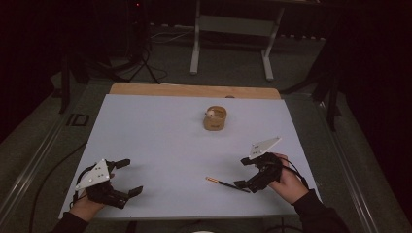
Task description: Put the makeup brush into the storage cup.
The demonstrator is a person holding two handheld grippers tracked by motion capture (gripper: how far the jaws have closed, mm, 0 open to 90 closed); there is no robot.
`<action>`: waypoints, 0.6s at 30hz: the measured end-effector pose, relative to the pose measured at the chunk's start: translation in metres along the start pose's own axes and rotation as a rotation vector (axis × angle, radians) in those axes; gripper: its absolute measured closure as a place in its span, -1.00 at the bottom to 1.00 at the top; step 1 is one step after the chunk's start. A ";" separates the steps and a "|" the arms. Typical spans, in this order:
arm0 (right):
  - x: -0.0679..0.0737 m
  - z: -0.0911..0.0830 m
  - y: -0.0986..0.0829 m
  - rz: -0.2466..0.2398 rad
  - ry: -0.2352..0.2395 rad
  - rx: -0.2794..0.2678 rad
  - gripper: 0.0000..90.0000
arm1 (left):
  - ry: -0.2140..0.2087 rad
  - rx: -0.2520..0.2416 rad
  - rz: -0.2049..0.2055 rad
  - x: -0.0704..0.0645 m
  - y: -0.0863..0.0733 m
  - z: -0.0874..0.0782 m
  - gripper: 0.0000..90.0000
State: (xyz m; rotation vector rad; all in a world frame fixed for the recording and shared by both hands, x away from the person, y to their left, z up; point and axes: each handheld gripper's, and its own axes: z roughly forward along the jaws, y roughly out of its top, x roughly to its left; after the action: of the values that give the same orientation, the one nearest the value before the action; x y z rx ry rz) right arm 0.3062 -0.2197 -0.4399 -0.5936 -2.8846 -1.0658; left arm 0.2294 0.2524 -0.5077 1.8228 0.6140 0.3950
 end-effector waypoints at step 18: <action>0.007 0.027 0.022 -0.028 -0.039 0.119 -0.77 | -0.002 -0.006 -0.003 0.000 0.001 0.000 -0.99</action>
State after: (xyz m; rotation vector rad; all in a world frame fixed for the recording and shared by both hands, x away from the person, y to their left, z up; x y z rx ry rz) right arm 0.3107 -0.1855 -0.4458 -0.5759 -2.9722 -0.8869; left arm 0.2294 0.2526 -0.5067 1.8161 0.6140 0.3922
